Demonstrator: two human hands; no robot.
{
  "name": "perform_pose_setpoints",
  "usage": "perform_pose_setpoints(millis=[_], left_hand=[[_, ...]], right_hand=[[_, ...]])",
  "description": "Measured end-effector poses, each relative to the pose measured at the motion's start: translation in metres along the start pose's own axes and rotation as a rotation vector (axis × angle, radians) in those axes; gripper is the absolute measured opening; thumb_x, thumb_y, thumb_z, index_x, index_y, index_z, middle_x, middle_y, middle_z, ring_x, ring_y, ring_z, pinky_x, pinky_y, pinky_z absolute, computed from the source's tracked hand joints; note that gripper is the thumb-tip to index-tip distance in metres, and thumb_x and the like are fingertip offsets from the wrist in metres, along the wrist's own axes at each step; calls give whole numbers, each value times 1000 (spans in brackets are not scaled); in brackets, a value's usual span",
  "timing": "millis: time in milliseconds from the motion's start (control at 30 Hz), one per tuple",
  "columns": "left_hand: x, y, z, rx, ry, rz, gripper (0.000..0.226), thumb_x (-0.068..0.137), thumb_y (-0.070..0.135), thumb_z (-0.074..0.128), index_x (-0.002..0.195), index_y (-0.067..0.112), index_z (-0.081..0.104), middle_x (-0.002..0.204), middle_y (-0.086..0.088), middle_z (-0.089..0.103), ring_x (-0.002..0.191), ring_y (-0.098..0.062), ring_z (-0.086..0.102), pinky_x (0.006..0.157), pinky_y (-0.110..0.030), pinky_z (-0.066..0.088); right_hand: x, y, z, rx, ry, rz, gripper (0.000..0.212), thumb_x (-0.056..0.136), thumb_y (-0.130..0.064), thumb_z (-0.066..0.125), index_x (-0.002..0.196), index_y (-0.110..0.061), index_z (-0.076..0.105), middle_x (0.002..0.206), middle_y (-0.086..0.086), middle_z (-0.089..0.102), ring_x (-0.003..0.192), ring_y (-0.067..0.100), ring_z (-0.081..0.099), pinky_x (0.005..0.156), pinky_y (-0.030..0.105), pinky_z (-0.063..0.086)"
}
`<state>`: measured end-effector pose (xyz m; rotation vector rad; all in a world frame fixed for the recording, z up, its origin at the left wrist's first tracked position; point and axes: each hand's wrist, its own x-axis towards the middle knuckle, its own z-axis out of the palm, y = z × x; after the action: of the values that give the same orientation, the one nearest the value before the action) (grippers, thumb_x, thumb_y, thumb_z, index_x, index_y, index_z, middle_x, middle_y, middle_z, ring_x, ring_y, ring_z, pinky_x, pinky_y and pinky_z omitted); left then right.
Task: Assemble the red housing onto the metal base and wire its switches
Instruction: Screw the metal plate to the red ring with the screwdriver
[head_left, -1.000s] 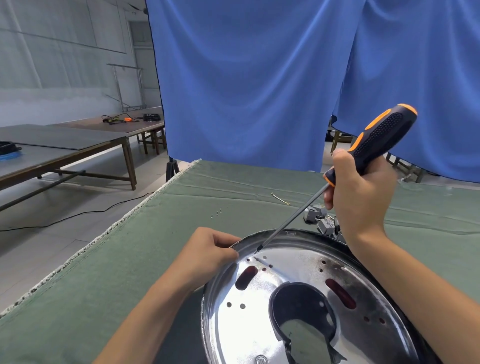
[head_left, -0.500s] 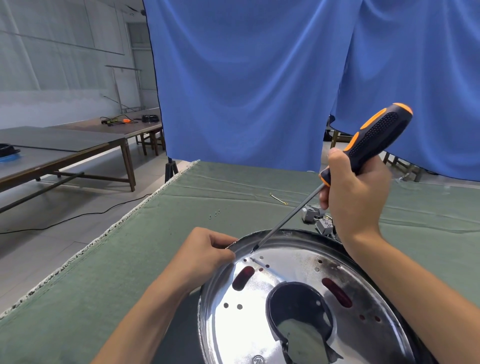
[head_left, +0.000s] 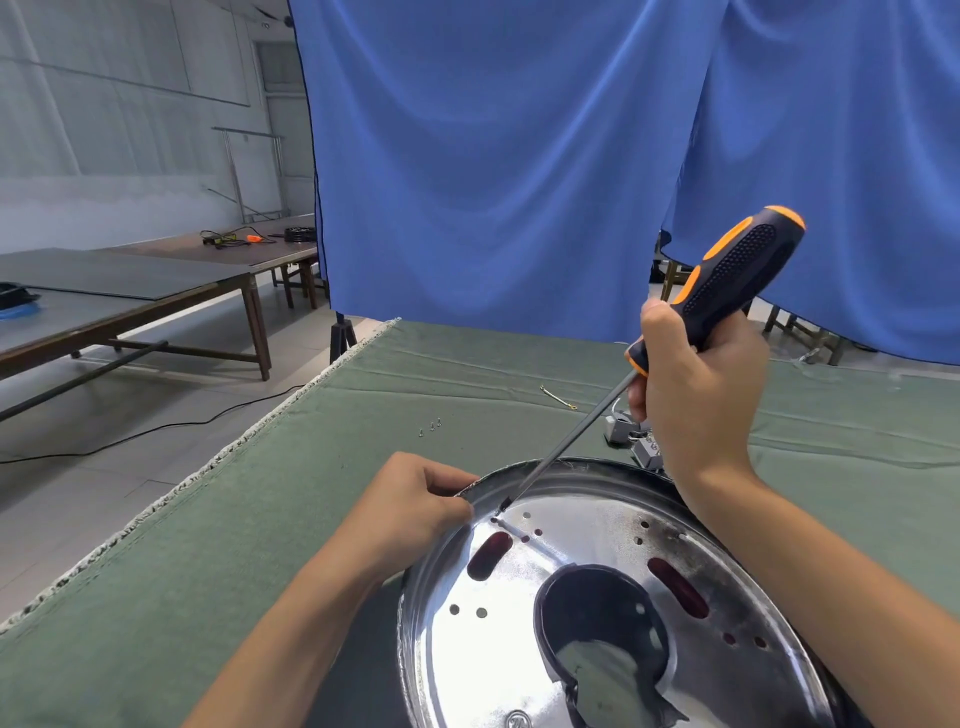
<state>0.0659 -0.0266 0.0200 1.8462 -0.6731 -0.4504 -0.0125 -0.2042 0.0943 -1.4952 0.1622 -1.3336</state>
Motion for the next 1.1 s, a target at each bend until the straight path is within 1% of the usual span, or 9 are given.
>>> perform_pose_setpoints(millis=[100, 233, 400, 600, 733, 833, 900, 967, 1100], left_hand=[[0, 0, 0, 15, 1, -1, 40, 80, -3, 55, 78, 29, 79, 71, -10, 64, 67, -17, 47, 67, -30, 38], [0, -1, 0, -15, -7, -11, 43, 80, -5, 54, 79, 29, 79, 82, -23, 69, 71, -19, 49, 69, -33, 39], [0, -1, 1, -23, -6, -3, 41, 80, -4, 55, 79, 29, 79, 87, -28, 70, 70, -19, 50, 68, -33, 40], [2, -4, 1, -39, -10, -4, 40, 80, -4, 54, 79, 27, 79, 75, -12, 61, 72, -19, 46, 68, -34, 37], [3, -4, 1, -47, -2, -17, 39, 79, -6, 53, 80, 22, 79, 74, -12, 60, 70, -21, 48, 67, -34, 37], [2, -1, 2, -42, 14, -14, 42, 79, -7, 52, 77, 25, 79, 71, -12, 62, 68, -19, 50, 65, -32, 40], [1, 0, 2, -37, 24, -12, 43, 79, -7, 53, 75, 26, 80, 68, -10, 61, 66, -18, 50, 63, -31, 39], [0, 2, 3, -24, 31, -9, 41, 78, -5, 54, 75, 26, 80, 65, -7, 57, 64, -17, 46, 61, -29, 36], [-1, 3, 3, -26, 32, -4, 38, 79, -4, 55, 76, 24, 80, 67, -6, 54, 67, -18, 41, 63, -30, 33]], right_hand=[[-1, 0, 0, -9, -7, 3, 20, 82, -18, 55, 65, -13, 45, 46, -3, 50, 30, 19, 41, 33, 19, 31], [-2, -2, 0, -5, -23, 14, 20, 81, -20, 55, 66, -13, 44, 46, -4, 50, 31, 18, 41, 32, 19, 32], [-4, -5, 3, -11, -42, 13, 18, 79, -21, 56, 65, -17, 45, 47, -2, 50, 33, 19, 42, 34, 20, 34], [-5, -9, 8, -78, -63, -14, 22, 77, -26, 58, 63, -20, 42, 47, -1, 47, 34, 20, 43, 38, 22, 34], [-4, -18, 14, -218, -121, -89, 27, 76, -31, 61, 61, -22, 42, 49, 2, 50, 43, 29, 51, 44, 33, 42], [-2, -30, 19, -321, -214, -117, 29, 77, -32, 70, 63, -19, 47, 56, 5, 56, 46, 31, 54, 45, 35, 46], [0, -36, 22, -298, -319, -54, 33, 77, -29, 75, 69, -9, 51, 62, 12, 58, 36, 22, 51, 37, 25, 37], [3, -44, 26, -229, -434, 50, 32, 77, -25, 76, 78, -1, 55, 63, 15, 58, 30, 18, 49, 33, 23, 34], [3, -56, 29, -35, -669, 265, 14, 81, -6, 72, 91, -3, 62, 72, 7, 62, 44, 16, 60, 39, 24, 47]])
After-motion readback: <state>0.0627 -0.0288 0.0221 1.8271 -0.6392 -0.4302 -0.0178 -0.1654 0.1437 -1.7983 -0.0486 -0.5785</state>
